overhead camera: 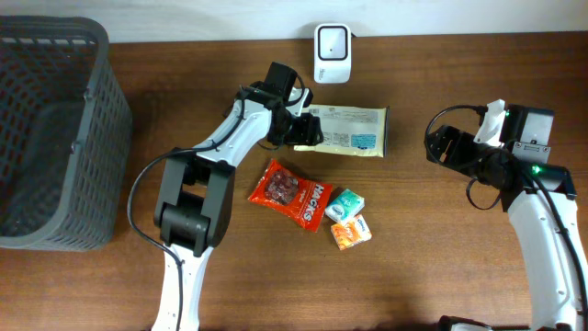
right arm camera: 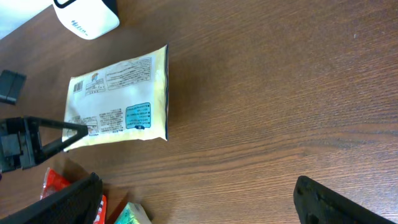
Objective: Scan the item barcode
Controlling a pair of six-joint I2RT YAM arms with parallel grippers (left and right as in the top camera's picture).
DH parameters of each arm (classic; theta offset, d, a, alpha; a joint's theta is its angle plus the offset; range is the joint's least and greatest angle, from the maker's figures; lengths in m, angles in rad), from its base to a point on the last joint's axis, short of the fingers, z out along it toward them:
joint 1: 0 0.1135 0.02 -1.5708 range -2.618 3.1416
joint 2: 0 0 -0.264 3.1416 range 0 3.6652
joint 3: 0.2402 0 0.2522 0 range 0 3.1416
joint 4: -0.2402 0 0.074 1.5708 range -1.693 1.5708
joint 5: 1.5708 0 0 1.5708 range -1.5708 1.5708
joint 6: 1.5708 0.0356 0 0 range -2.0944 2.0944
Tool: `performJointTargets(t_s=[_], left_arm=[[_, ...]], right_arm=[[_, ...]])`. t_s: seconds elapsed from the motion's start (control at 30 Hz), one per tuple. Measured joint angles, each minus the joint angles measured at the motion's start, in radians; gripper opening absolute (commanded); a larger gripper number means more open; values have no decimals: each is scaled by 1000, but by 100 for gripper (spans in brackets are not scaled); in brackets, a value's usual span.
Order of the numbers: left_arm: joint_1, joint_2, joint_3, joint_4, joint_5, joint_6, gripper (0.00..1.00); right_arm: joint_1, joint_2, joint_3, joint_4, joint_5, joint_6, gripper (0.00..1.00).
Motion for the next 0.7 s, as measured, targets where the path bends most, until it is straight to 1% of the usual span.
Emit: performJointTargets(t_s=[0.1, 0.13, 0.17, 0.37, 0.43, 0.5, 0.63, 0.67, 0.7], left_arm=[[0, 11, 3, 10, -17, -24, 21], [3, 15, 4, 14, -21, -25, 6], [5, 19, 4, 18, -21, -28, 0], [4, 21, 8, 22, -14, -39, 0], [5, 28, 34, -24, -16, -39, 0], [6, 38, 76, -97, -22, -36, 0], [15, 72, 212, -293, -69, 3, 0], [16, 85, 301, -404, -133, 11, 0], [16, 86, 349, -454, -169, 16, 0]], right_arm=[[0, 0, 0, 0, 0, 0, 98], [0, 0, 0, 0, 0, 0, 98], [0, 0, 0, 0, 0, 0, 98], [0, 0, 0, 0, 0, 0, 98], [0, 0, 0, 0, 0, 0, 98], [0, 0, 0, 0, 0, 0, 98], [0, 0, 0, 0, 0, 0, 98], [0, 0, 0, 0, 0, 0, 99], [0, 0, 0, 0, 0, 0, 98]])
